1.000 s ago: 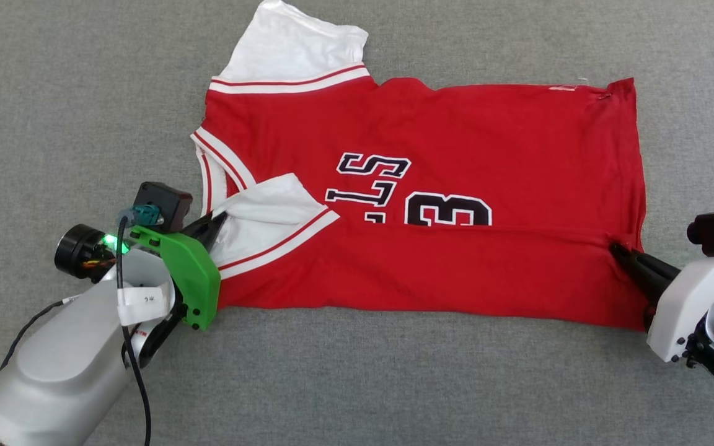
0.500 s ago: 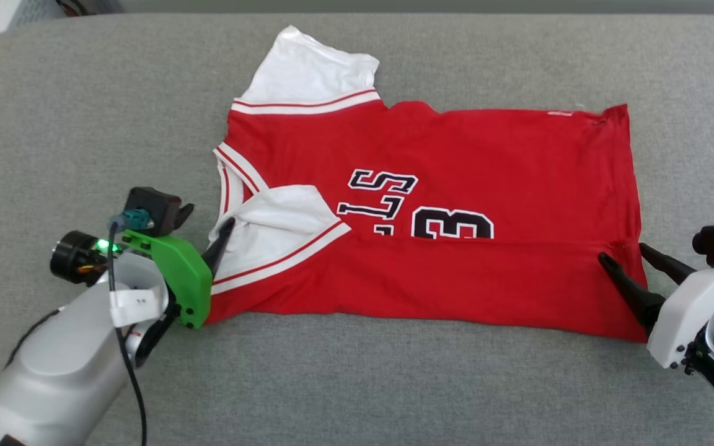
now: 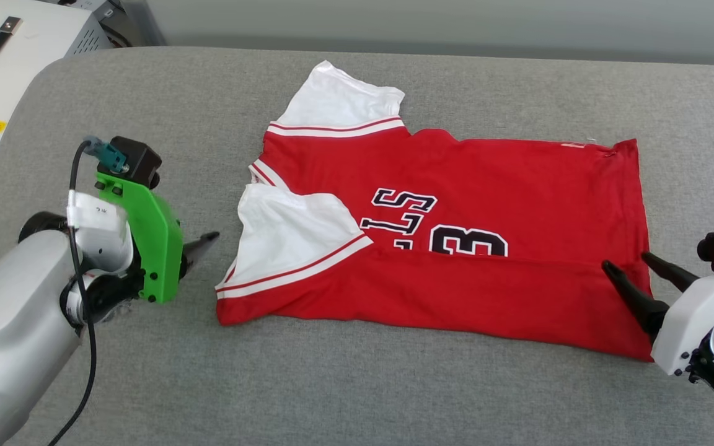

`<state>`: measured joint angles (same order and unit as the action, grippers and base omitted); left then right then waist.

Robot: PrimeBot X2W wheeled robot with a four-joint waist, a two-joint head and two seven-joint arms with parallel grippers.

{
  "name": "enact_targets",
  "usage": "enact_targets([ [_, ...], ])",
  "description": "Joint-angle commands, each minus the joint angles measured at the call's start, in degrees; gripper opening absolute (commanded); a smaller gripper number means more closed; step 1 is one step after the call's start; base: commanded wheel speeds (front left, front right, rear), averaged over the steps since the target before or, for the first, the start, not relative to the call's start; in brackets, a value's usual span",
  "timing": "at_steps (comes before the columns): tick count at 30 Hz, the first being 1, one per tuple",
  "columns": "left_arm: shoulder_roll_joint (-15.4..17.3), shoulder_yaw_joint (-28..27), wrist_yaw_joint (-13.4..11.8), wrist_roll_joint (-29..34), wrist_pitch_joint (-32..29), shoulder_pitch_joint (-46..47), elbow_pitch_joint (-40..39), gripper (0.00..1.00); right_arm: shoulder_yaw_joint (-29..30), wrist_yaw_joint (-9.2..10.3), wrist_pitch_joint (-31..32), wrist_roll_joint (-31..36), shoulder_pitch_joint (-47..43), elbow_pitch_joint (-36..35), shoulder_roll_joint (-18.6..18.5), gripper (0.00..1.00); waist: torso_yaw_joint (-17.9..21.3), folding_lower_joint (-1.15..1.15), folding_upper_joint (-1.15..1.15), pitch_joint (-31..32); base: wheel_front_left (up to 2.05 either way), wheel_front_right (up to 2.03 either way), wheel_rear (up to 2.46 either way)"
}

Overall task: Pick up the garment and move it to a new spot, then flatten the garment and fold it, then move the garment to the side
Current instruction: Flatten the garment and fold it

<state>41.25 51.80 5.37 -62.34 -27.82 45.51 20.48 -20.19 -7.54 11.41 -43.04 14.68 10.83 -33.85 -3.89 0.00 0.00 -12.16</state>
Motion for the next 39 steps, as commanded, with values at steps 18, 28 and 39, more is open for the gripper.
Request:
enact_targets([
  [18, -2.46, 7.32, -0.64, -3.10, -10.98, -4.82, 5.15, 1.00, -2.71, 0.05, 1.90, 0.24, 2.83, 0.53, 1.88, 1.00, 3.70, 0.00, 0.00, -3.50, 0.00, 0.00, 0.00],
  [28, -5.54, 6.93, 1.69, -4.44, -2.50, -7.77, 10.90, 0.00, -3.82, 0.05, 3.29, 0.16, 5.18, -0.82, -2.64, 1.00, 3.12, 0.00, 0.00, 0.05, 0.00, 0.00, 0.00],
  [39, -1.30, 6.03, 2.03, -4.35, 1.08, -7.05, 2.78, 0.00, -4.64, 0.05, 24.18, -4.41, 6.62, -4.74, -11.82, 1.00, 2.42, 0.00, 0.00, 1.54, 0.00, 0.00, 0.00],
])
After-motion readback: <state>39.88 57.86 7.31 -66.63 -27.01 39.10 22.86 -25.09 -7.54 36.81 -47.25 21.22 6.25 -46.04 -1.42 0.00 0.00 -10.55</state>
